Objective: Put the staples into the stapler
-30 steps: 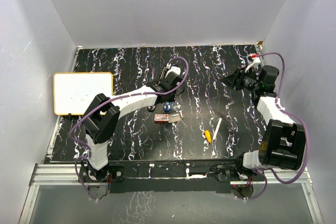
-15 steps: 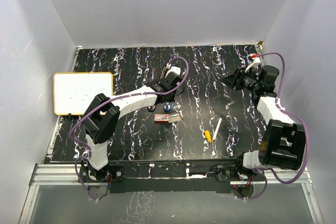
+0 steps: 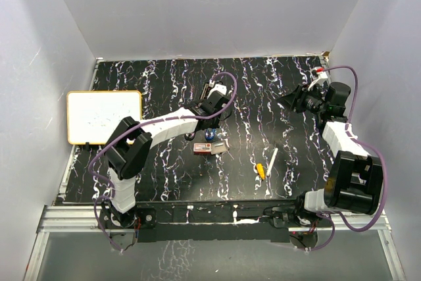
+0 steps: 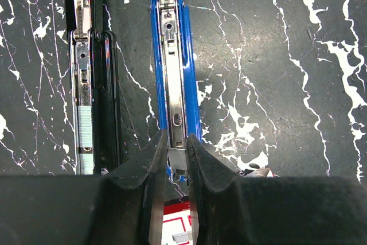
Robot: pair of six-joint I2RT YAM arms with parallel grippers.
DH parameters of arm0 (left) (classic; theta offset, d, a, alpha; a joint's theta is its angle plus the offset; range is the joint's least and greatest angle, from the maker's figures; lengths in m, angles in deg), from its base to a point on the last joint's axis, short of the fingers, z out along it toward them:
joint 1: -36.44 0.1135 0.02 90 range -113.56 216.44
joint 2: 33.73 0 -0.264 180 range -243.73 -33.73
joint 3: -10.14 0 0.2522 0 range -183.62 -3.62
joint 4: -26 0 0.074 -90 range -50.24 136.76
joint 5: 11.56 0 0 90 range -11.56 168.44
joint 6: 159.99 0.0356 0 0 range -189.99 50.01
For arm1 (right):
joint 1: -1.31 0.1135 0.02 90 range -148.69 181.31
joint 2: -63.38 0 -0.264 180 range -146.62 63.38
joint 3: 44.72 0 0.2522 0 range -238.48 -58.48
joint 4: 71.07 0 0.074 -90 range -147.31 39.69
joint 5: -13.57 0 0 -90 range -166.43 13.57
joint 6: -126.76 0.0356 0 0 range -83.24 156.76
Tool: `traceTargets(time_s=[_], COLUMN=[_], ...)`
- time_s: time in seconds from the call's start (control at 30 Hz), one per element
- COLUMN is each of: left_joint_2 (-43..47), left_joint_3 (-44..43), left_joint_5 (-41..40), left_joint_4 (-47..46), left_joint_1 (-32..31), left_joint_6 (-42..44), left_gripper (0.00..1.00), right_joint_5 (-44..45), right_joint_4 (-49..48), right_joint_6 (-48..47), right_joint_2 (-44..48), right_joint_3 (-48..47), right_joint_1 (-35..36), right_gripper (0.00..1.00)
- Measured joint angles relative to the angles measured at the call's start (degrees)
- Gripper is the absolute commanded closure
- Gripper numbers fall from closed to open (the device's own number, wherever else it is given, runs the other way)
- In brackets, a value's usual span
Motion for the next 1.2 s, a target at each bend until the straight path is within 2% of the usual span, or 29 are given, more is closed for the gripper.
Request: traceTargets(time_s=[1.2], left_joint_2=[0.0], left_joint_3=[0.2], left_joint_5=[0.2], left_joint_4=[-0.5], left_joint_1=[0.0], left_joint_6=[0.6], left_gripper=[1.00], right_joint_5=[0.0], right_joint_4=[-0.1], right_joint_6=[0.2], right_joint_2=[0.0], right_joint_3=[0.0], right_joint_1=[0.0], right_gripper=[0.54])
